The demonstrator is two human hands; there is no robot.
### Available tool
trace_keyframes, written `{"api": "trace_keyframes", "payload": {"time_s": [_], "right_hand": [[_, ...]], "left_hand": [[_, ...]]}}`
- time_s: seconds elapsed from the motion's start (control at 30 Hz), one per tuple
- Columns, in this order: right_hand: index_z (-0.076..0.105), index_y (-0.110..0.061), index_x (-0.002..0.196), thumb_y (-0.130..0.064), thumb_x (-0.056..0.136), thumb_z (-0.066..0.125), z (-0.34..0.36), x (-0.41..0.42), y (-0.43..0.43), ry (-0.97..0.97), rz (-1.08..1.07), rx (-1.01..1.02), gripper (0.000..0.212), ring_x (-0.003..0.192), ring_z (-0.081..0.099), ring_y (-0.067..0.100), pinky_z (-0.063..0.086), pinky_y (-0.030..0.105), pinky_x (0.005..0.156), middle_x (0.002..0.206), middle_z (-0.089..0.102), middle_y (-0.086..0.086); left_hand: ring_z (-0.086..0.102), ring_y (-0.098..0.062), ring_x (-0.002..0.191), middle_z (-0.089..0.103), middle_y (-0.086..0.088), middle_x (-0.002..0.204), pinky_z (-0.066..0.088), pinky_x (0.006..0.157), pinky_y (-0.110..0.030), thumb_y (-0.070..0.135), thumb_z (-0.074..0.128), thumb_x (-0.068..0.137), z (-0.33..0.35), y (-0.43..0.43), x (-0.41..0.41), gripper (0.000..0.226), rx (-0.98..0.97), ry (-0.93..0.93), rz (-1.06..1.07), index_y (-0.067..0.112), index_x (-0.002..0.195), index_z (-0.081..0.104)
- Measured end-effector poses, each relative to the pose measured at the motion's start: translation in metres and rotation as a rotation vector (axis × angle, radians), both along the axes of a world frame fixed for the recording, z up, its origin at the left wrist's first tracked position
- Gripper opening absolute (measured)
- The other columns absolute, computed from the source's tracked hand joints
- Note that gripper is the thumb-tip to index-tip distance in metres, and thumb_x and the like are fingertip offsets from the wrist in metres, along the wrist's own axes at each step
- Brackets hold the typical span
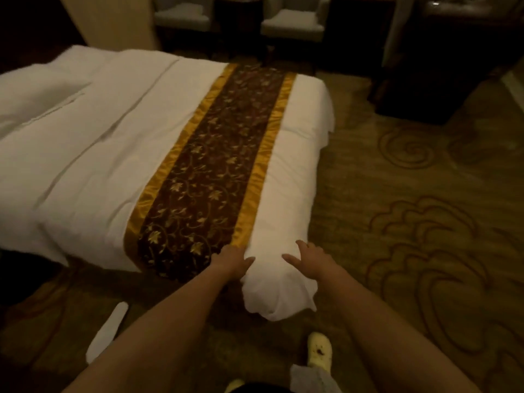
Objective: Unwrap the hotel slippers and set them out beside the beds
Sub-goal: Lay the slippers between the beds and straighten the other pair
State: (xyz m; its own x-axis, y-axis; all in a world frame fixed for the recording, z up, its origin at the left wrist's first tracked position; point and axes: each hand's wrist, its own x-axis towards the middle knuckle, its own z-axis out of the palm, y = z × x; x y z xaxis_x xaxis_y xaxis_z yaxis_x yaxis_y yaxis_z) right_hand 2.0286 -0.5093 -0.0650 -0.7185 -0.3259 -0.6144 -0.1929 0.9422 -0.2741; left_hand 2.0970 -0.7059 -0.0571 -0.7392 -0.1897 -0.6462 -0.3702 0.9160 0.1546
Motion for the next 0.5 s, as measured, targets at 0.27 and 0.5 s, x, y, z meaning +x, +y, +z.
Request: {"api": "trace_keyframes", "payload": {"time_s": [0.27,0.5], "right_hand": [[0.018,-0.02,0.146,-0.067,0.086,0.033,0.001,-0.098,0.131,-0.017,-0.119,0.029,0.078,0.138,0.027,0.037,0.025,0.053,0.111,0.154,0.024,0.014],[0.015,-0.015,0.148,-0.065,0.088,0.033,0.008,-0.19,0.238,-0.047,-0.269,-0.075,0.081,0.143,0.018,0.034,0.02,0.047,0.117,0.156,0.018,0.015]], "left_hand": [[0.03,-0.028,0.138,0.032,-0.005,0.152,0.027,0.111,-0.051,0.053,0.025,0.096,-0.017,0.139,-0.116,0.059,-0.021,-0.012,-0.165,0.022,0.147,0.022],[0.031,-0.03,0.137,0.034,-0.008,0.151,0.029,0.109,-0.049,0.051,0.028,0.096,-0.011,0.217,-0.211,0.058,0.015,0.013,-0.206,0.02,0.145,0.027]]}}
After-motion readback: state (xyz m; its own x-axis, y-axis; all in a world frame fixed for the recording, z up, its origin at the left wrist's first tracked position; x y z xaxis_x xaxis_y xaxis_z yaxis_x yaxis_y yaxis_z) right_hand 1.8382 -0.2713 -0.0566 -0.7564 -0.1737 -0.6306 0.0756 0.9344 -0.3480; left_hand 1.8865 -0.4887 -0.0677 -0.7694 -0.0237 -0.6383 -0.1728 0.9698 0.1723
